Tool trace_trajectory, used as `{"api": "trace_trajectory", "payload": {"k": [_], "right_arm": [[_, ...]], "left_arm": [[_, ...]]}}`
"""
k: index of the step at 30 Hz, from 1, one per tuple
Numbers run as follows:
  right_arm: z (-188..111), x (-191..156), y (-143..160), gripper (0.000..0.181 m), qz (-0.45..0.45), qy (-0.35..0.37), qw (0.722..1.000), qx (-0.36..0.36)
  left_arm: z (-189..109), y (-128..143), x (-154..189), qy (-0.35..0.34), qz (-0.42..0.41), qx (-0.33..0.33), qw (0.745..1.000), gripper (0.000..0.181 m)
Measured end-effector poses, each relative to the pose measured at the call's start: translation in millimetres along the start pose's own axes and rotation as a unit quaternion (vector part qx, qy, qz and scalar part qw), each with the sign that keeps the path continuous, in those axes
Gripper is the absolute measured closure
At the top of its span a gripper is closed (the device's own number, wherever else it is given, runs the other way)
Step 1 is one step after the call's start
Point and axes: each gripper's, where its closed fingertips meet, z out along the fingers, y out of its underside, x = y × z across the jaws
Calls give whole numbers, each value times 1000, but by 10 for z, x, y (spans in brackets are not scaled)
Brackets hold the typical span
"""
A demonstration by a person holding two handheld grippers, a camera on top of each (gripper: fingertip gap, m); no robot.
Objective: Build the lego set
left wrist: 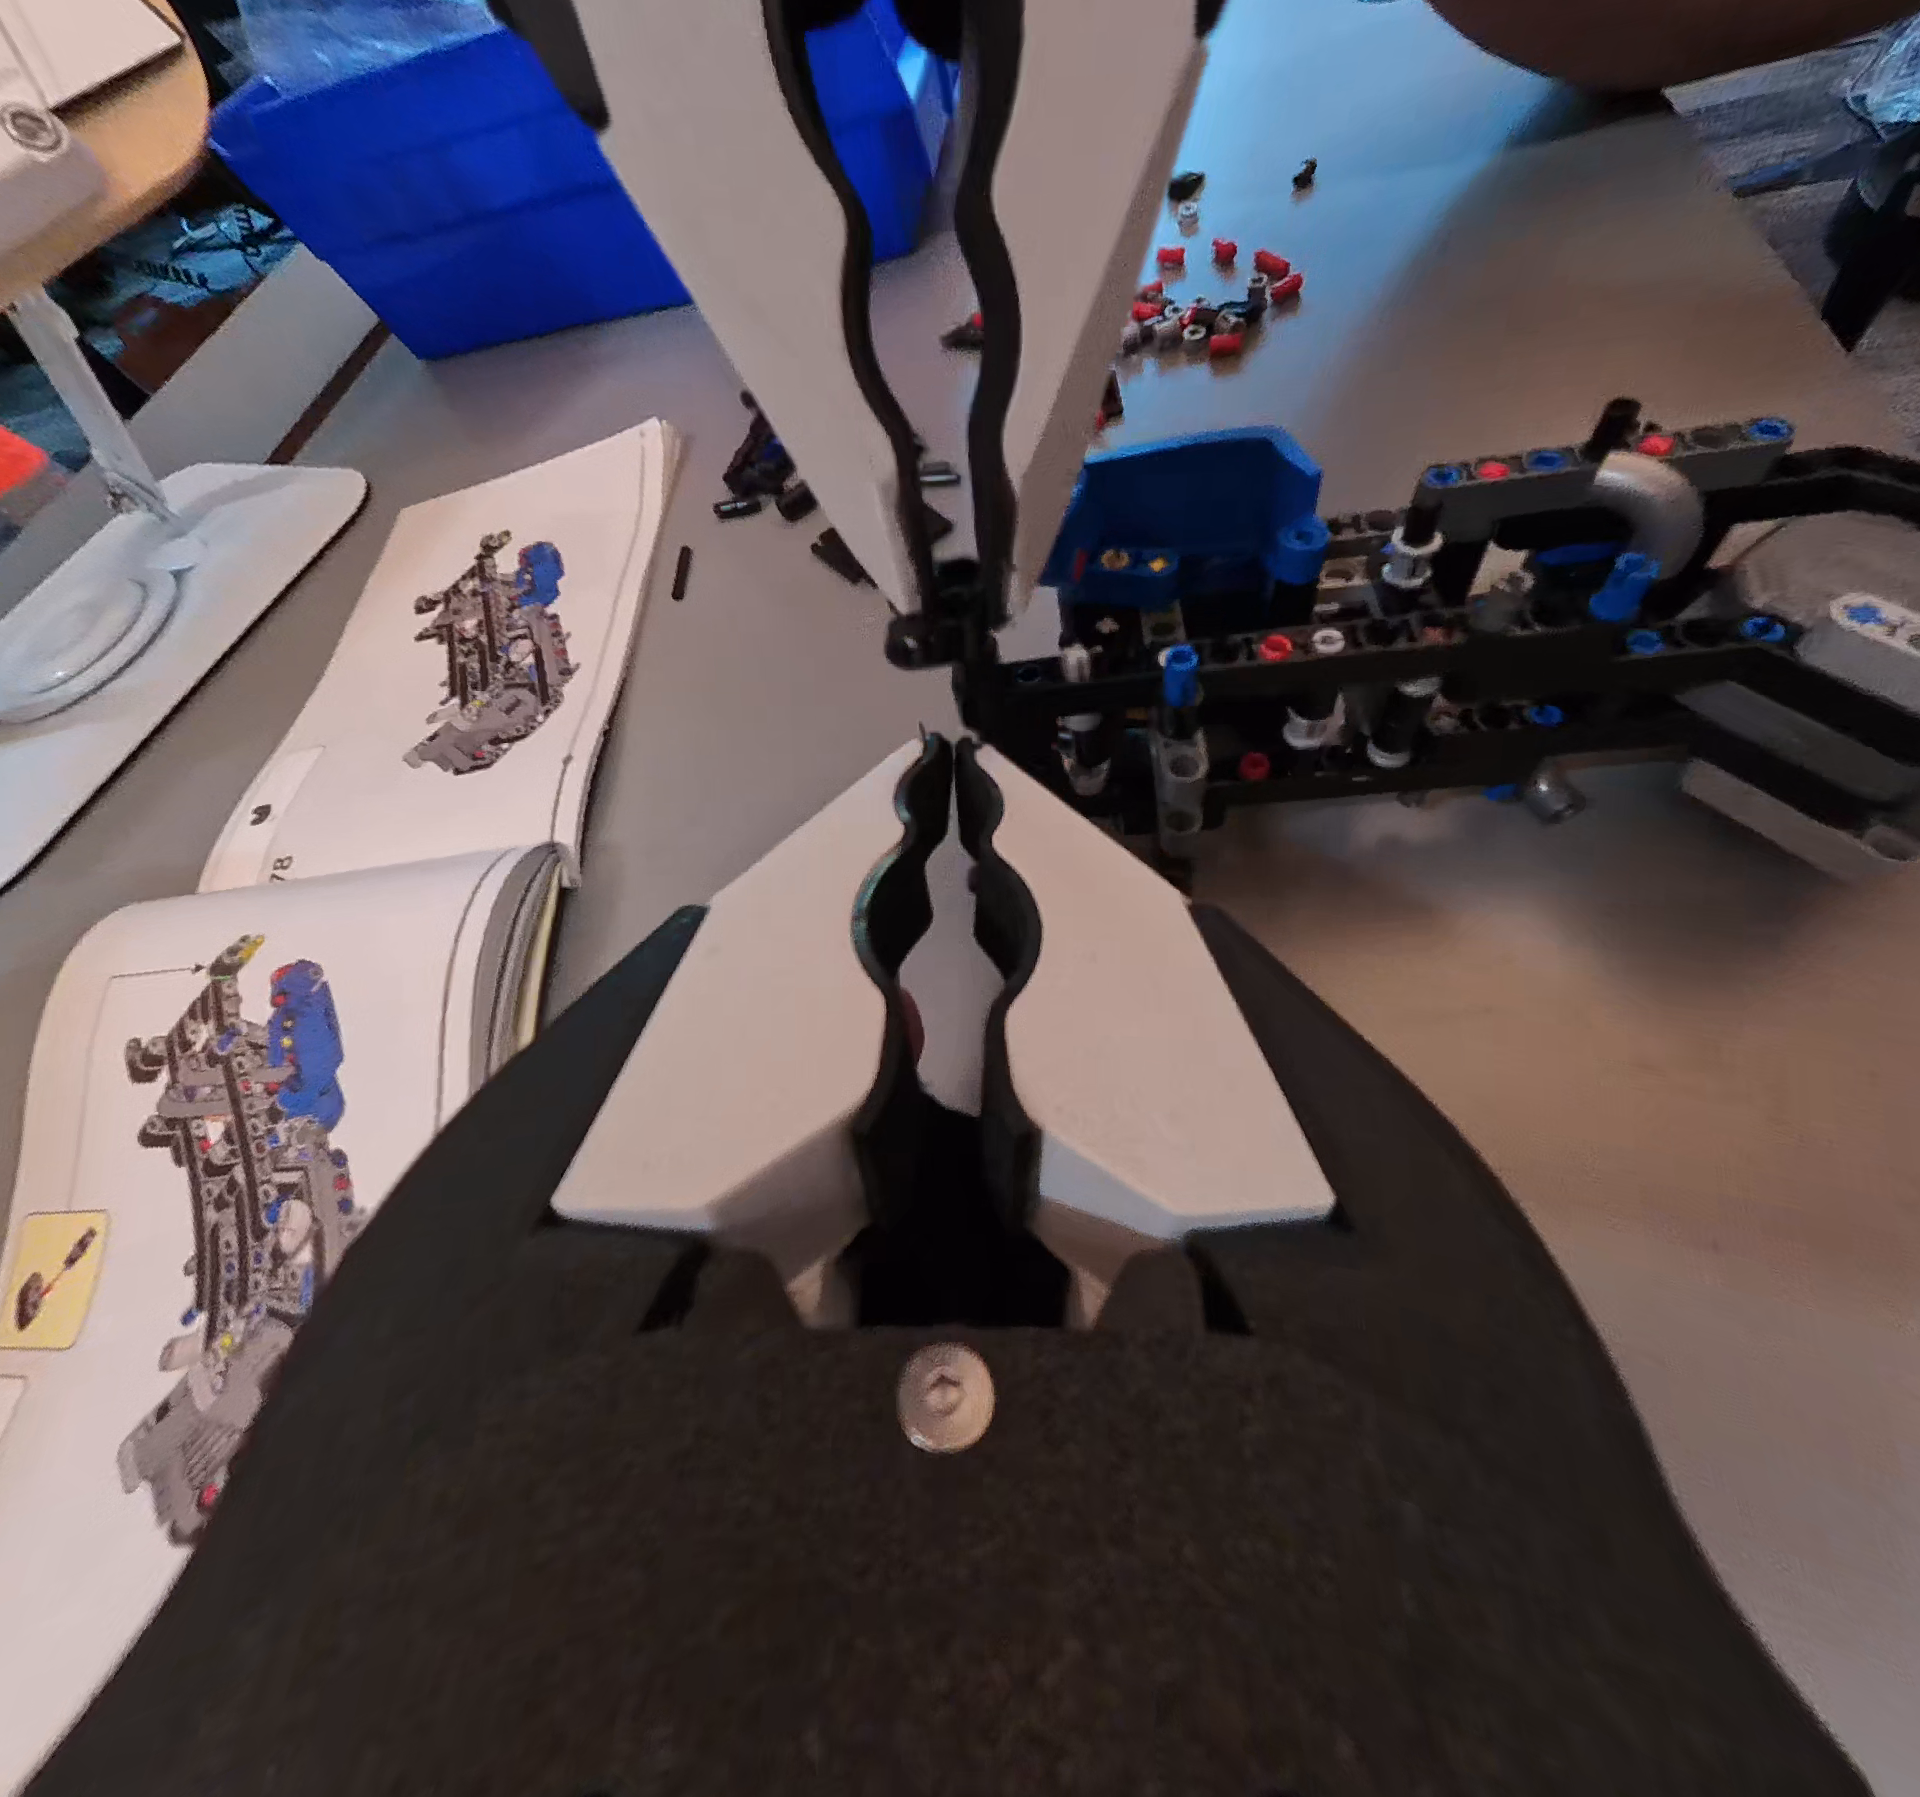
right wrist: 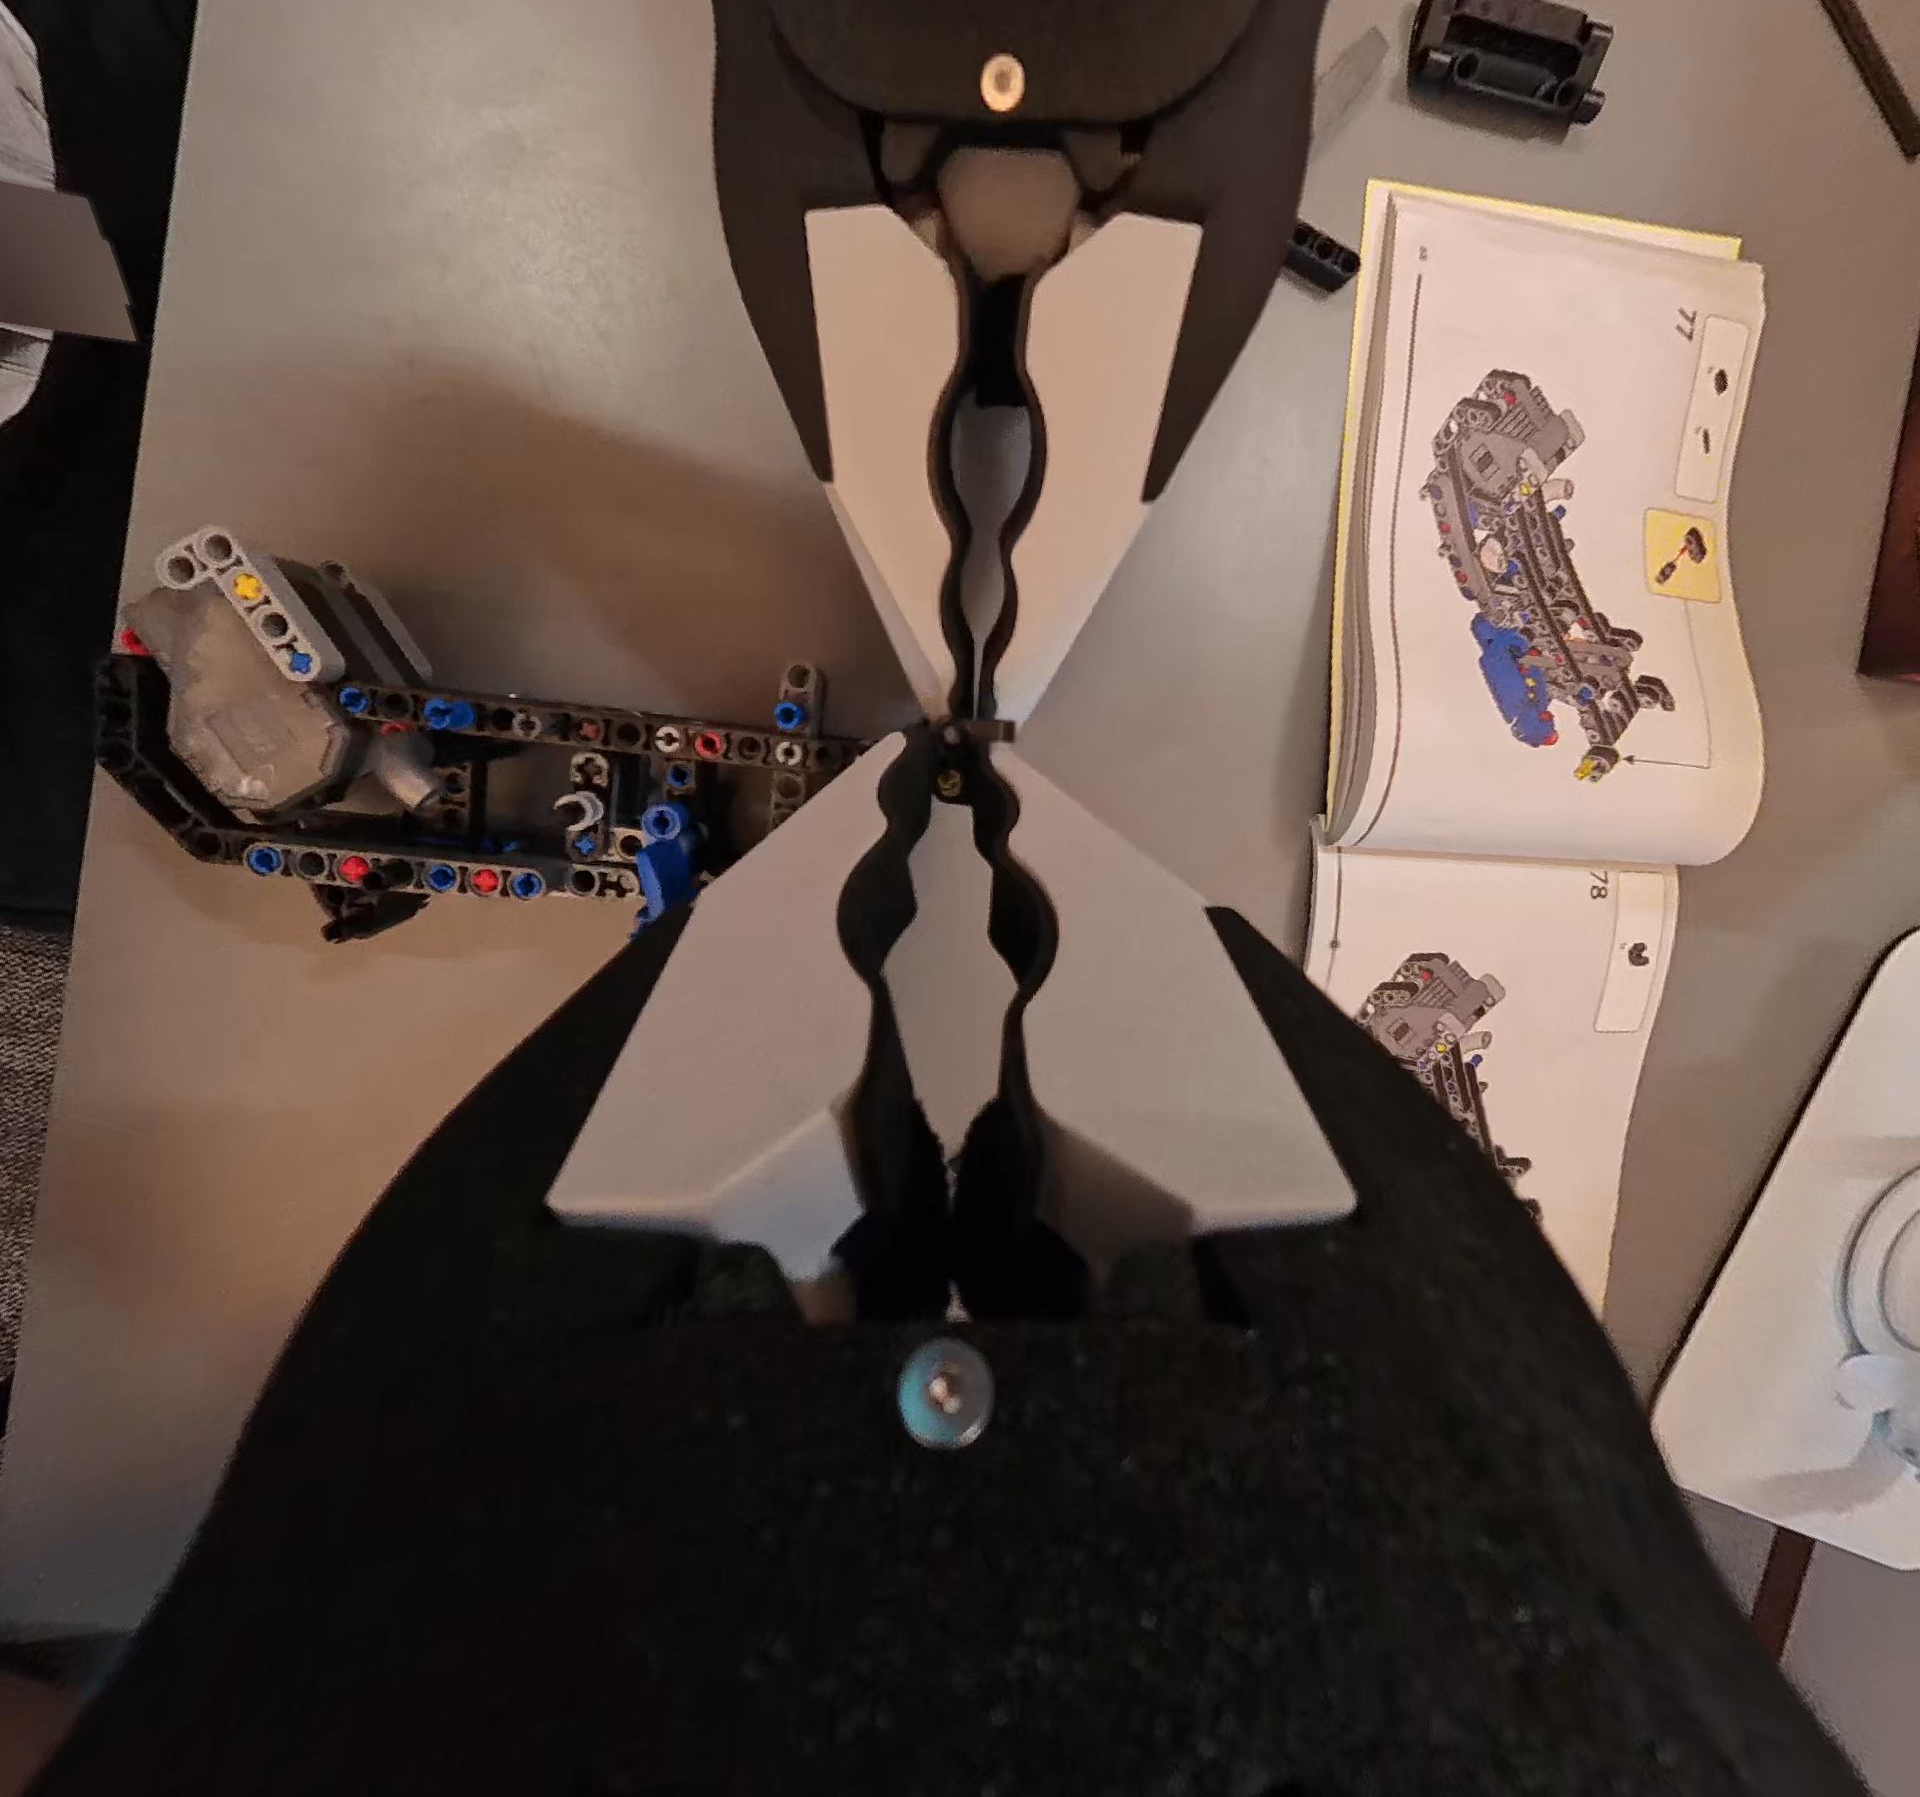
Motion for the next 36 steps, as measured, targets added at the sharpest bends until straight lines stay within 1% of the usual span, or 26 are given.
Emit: {"api": "trace_trajectory", "payload": {"k": [3, 6, 11, 14, 16, 18, 20, 22, 24, 25, 27, 28, 33, 36], "right_arm": [[27, 2, 26, 174, 6, -4, 1000, -7], [26, -38, 19, 174, 13, -23, 1000, 0], [23, -51, 17, 174, 23, -22, 999, 7], [19, -55, 25, 175, 41, -25, 999, 7], [23, -54, 19, 174, 38, -23, 999, 4], [30, -53, 10, 174, 39, -24, 999, 0], [35, -52, 2, 175, 34, -24, 999, -2], [38, -51, -4, 175, 32, -26, 999, -2], [44, -49, -14, 175, 33, -30, 999, -1], [46, -48, -18, 174, 33, -31, 999, 0], [44, -50, -16, 174, 33, -31, 999, 0], [41, -49, -10, 174, 33, -30, 999, 0], [24, -44, -2, 174, 40, -24, 999, 12], [-56, -76, -75, 175, 49, -32, 997, 48]], "left_arm": [[36, -15, -23, 8, -1, 2, 1000, 181], [5, -74, -15, 17, -2, 25, 1000, 181], [-25, -91, -6, 19, -1, 33, 999, 181], [-50, 35, 113, 51, 7, -2, 999, 181], [-57, 117, 139, 55, 8, -25, 998, 181], [-61, 234, 133, 53, 1, -59, 997, 169], [-66, 298, 148, 64, -10, -77, 995, 156], [-29, 345, 170, 79, -15, -95, 992, 152], [52, 361, 157, 81, -5, -107, 991, 153], [95, 343, 147, 80, 6, -106, 991, 158], [169, 322, 151, 84, 21, -107, 991, 160], [189, 337, 181, 94, 23, -114, 989, 166], [173, 334, 154, 80, 25, -113, 990, 167], [90, 259, 115, 64, 21, -81, 994, 168]]}}
